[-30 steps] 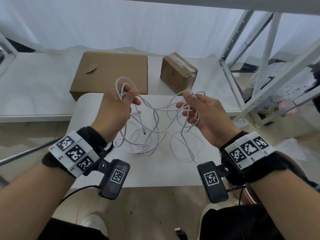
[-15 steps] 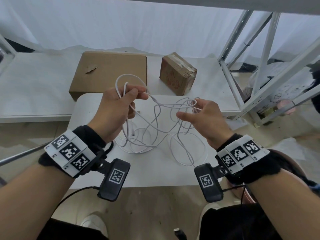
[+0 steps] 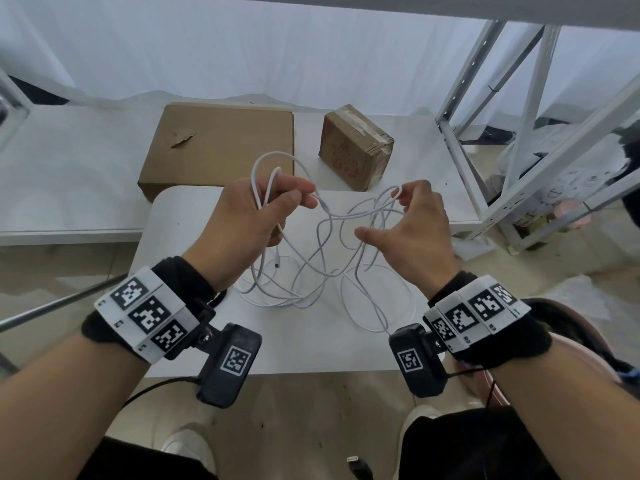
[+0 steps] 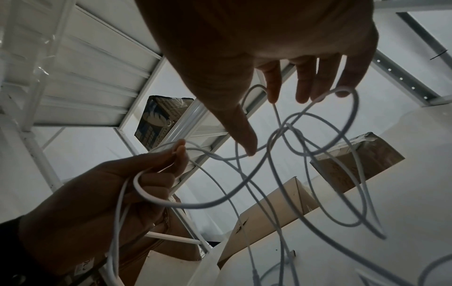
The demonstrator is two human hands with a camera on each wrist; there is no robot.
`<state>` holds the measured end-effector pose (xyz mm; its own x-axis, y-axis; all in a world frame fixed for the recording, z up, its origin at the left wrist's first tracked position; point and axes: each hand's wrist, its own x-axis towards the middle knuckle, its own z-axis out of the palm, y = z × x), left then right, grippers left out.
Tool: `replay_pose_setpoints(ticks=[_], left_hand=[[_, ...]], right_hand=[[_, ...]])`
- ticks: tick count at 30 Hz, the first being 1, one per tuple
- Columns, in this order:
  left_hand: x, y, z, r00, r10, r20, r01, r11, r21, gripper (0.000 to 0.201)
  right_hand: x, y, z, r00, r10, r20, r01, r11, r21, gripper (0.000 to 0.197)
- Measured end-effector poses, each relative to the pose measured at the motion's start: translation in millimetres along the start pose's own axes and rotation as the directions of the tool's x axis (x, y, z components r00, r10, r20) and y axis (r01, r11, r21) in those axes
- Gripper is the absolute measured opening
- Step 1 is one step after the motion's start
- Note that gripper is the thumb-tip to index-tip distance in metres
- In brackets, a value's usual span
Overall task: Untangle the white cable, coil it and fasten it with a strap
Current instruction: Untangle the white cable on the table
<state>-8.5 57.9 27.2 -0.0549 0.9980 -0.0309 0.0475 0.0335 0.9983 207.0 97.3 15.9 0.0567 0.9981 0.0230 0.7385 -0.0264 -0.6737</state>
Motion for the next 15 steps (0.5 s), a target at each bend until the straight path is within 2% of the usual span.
replay_pose_setpoints(ticks=[3, 6, 9, 12, 13, 15], left_hand=[[-0.5, 0.7, 0.7, 1.0, -0.007, -0.004, 0.007, 1.0, -0.007, 0.021], [-0.3, 1.1, 1.0, 1.0, -0.02, -0.012, 0.02, 0.999, -0.05, 0.02], [0.1, 2.0, 1.8, 0.999, -0.034, -0.01, 0.033, 0.991, -0.127, 0.019], [-0.7, 3.3, 3.8, 0.999, -0.053, 0.009, 0.054, 0.985, -0.165, 0.019], [-1.3, 4.1, 4.2, 0.998, -0.056, 0.018, 0.059, 0.983, -0.173, 0.02], [-2.6, 5.6, 4.8, 0.998, -0.055, 0.042, 0.062, 0.979, -0.195, 0.021]], right_hand=[[-0.8, -1.6, 0.0, 0.999, -0.016, -0.03, 0.016, 1.0, 0.004, 0.062], [-0.8, -4.3, -1.5, 1.0, -0.011, -0.028, 0.013, 0.998, 0.069, 0.036], [-3.6, -6.3, 1.5, 0.989, -0.041, 0.143, 0.007, 0.973, 0.232, 0.031], [-6.6, -6.6, 8.8, 0.95, -0.087, 0.299, -0.012, 0.949, 0.314, 0.015], [-6.5, -5.8, 11.1, 0.943, -0.078, 0.323, -0.037, 0.941, 0.335, 0.016], [-5.5, -4.1, 14.3, 0.93, -0.042, 0.365, -0.097, 0.93, 0.355, 0.031]])
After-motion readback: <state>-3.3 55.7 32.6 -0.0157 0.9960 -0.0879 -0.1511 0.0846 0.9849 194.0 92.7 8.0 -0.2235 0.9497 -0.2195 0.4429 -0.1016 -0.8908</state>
